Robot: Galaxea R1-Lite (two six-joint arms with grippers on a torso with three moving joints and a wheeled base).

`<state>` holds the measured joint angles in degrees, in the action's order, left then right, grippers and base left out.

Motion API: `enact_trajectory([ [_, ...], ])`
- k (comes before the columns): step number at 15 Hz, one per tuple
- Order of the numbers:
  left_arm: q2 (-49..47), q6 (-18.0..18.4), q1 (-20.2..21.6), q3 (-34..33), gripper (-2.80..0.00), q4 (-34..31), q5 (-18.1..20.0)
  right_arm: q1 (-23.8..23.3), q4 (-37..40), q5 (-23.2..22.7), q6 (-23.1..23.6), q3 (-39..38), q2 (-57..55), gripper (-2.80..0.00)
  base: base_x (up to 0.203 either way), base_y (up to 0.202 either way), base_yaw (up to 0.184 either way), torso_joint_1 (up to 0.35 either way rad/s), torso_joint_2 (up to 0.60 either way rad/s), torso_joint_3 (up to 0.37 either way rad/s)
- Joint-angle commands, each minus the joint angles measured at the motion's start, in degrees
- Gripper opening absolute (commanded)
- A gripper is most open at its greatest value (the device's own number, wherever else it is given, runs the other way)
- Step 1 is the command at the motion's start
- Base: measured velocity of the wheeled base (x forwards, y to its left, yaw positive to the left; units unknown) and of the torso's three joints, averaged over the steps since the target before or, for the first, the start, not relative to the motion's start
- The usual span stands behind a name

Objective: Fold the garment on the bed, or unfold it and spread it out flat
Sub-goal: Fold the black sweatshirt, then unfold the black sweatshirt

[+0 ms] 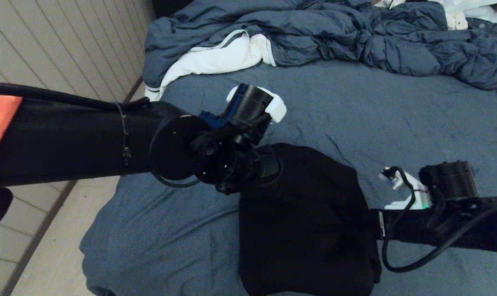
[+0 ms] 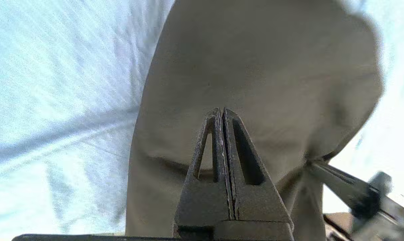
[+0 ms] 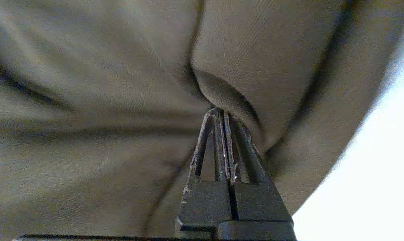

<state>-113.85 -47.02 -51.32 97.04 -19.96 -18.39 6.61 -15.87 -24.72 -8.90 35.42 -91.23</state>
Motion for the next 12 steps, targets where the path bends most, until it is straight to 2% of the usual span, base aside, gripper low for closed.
enact_trajectory([
  [1, 3.2, 0.7, 0.0, -0.1, -2.80, -0.1, -1.3, 0.8, -0.2, -0.4, -0.2, 0.4, 6.7, -2.80, 0.000, 0.000, 0.000, 0.000, 0.00, 0.000],
  [4, 7.9, 3.5, 0.0, -0.2, -2.80, -0.4, -3.7, 2.3, -0.2, -0.7, -2.4, 2.4, 15.8, -2.80, 0.000, 0.000, 0.000, 0.000, 0.00, 0.000],
  [6, 12.3, 6.1, 0.0, -1.6, -2.80, -1.5, -7.4, 2.1, 0.1, -0.4, -3.9, 4.5, 20.6, -2.80, 0.000, 0.000, 0.000, 0.000, 0.00, 0.000],
  [9, 23.8, 9.5, 2.1, -10.9, -2.80, -1.5, -10.2, -1.0, 4.4, 1.5, -4.2, 5.2, 29.0, -2.80, 0.000, 0.000, 0.000, 0.000, 0.00, 0.000],
  [12, 39.0, 11.1, 5.5, -26.7, -2.80, -1.2, -12.1, -4.3, 14.7, 2.7, -3.9, 5.0, 37.6, -2.80, 0.000, 0.000, 0.000, 0.000, 0.00, 0.000],
])
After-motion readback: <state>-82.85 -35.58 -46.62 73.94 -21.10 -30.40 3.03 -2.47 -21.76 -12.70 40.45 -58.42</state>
